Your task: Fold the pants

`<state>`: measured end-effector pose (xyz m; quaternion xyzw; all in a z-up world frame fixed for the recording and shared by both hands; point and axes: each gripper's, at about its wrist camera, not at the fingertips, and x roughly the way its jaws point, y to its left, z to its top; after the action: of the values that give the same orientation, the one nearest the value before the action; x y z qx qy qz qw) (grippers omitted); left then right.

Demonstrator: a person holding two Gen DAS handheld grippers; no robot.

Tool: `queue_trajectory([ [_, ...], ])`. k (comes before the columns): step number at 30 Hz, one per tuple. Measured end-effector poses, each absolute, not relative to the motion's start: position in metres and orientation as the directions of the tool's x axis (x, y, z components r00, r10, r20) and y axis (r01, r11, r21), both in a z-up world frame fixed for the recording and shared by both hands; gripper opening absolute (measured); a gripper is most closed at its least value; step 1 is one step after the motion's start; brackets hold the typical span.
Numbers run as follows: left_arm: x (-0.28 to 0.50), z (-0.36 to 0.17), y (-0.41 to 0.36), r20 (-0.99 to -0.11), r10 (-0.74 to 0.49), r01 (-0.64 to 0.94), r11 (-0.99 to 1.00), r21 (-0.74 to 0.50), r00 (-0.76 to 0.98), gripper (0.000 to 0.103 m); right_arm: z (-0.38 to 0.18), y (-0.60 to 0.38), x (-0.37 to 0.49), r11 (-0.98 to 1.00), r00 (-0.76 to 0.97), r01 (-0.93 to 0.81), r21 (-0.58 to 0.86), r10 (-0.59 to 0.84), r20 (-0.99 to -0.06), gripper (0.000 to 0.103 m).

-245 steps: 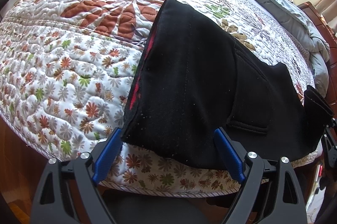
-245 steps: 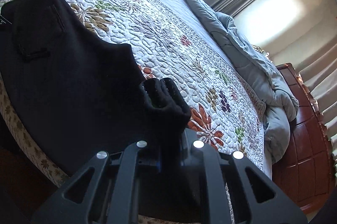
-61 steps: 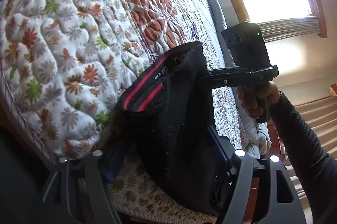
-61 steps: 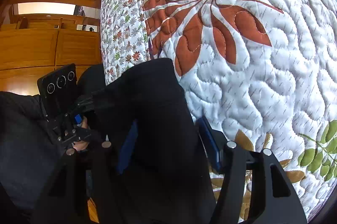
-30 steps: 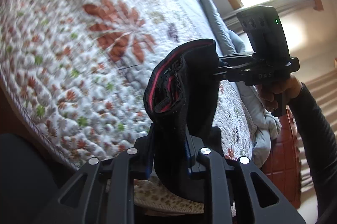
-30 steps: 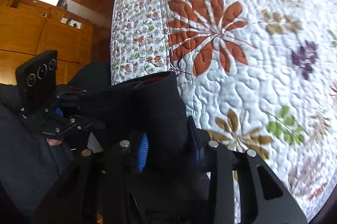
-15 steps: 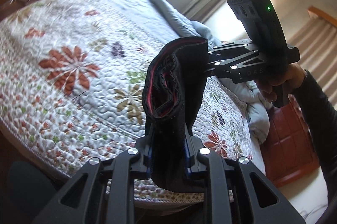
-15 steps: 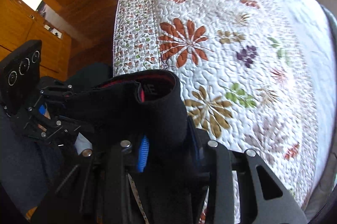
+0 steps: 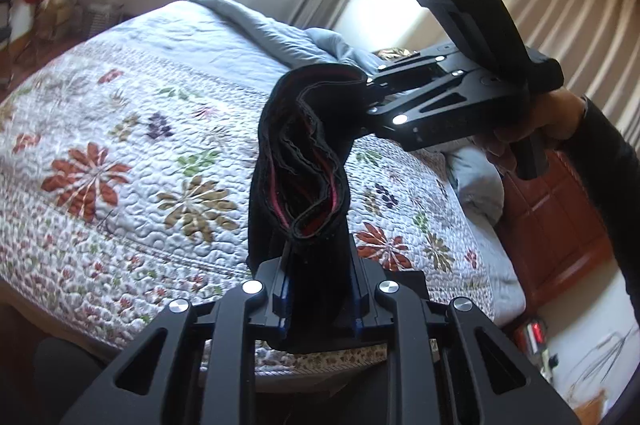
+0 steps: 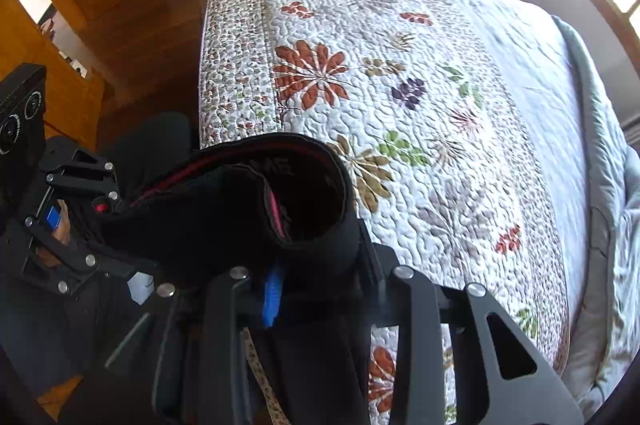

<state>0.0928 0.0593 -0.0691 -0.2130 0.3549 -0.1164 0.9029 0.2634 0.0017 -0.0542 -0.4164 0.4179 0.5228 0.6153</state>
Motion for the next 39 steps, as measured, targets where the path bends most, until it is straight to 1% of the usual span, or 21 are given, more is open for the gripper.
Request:
queue_trajectory([
  [8,0.09,-0.051,0.015,-0.591,-0.396,0.151,0.895,-0.42,0.703,0.022,-0.043,-0.049,0.261,0.17,0.153,-0.98,-0.103,0.316,-0.936,0.031],
  [18,0.09,-0.046,-0.024,-0.602,-0.414,0.212,0.901,-0.379,0.683,0.022,-0.044,-0.091,0.259,0.216,0.191,-0.969,-0.123,0.328,-0.925,0.031],
  [39,0.103,-0.054,-0.076,-0.623,-0.45,0.311,0.893,-0.326,0.64,0.022,-0.063,-0.143,0.267,0.276,0.227,-0.951,-0.136,0.332,-0.916,0.031],
])
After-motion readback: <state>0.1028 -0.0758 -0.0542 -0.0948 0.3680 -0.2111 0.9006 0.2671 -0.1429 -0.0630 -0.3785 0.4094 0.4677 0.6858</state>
